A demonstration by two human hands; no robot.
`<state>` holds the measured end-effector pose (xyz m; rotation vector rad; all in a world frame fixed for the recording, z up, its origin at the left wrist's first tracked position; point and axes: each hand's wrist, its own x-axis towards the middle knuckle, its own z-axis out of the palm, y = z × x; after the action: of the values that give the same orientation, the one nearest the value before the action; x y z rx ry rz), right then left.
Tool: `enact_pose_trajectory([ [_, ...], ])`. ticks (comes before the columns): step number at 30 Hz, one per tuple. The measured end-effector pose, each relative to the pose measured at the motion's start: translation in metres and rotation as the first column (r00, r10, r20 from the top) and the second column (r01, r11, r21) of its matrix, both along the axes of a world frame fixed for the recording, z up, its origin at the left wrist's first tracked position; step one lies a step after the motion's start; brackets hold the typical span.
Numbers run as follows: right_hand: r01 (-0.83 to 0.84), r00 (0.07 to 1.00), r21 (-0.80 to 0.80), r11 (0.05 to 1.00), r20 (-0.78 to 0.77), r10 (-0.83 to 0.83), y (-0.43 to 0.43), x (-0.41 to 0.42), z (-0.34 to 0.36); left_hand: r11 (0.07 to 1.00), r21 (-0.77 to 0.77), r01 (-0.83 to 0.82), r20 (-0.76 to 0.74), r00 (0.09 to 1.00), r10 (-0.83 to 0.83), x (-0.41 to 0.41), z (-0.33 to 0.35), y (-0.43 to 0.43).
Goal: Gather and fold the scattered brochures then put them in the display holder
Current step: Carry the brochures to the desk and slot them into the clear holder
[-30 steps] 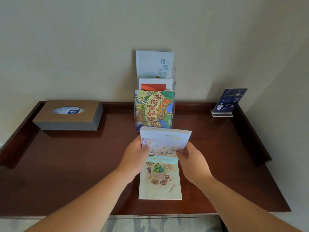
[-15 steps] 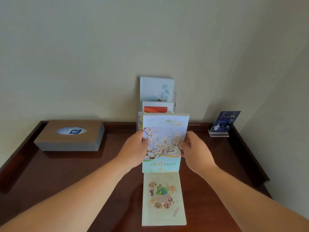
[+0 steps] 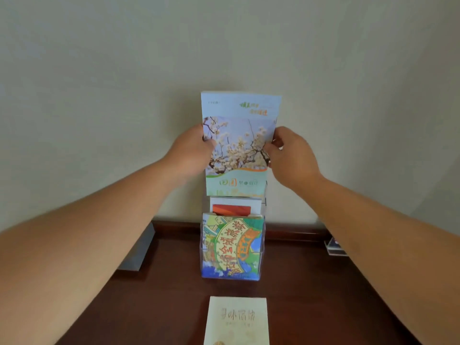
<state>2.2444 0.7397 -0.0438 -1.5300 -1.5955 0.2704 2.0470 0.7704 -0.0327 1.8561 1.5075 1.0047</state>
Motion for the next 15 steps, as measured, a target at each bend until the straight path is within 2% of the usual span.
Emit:
enact_pose_trajectory([
  [7, -0.065, 0.996, -0.061, 0.996, -0.071, 0.061, 0.046, 0.011, -0.01, 0.997, -0.02, -0.068, 0.028, 0.997, 0.068, 0.013, -0.014, 0.038],
  [15, -0.074, 0.994, -0.149, 0.986, -0.088, 0.061, 0.057, 0.011, -0.047, 0.994, -0.103, -0.036, -0.012, 0.999, 0.035, 0.008, -0.048, 0.053],
])
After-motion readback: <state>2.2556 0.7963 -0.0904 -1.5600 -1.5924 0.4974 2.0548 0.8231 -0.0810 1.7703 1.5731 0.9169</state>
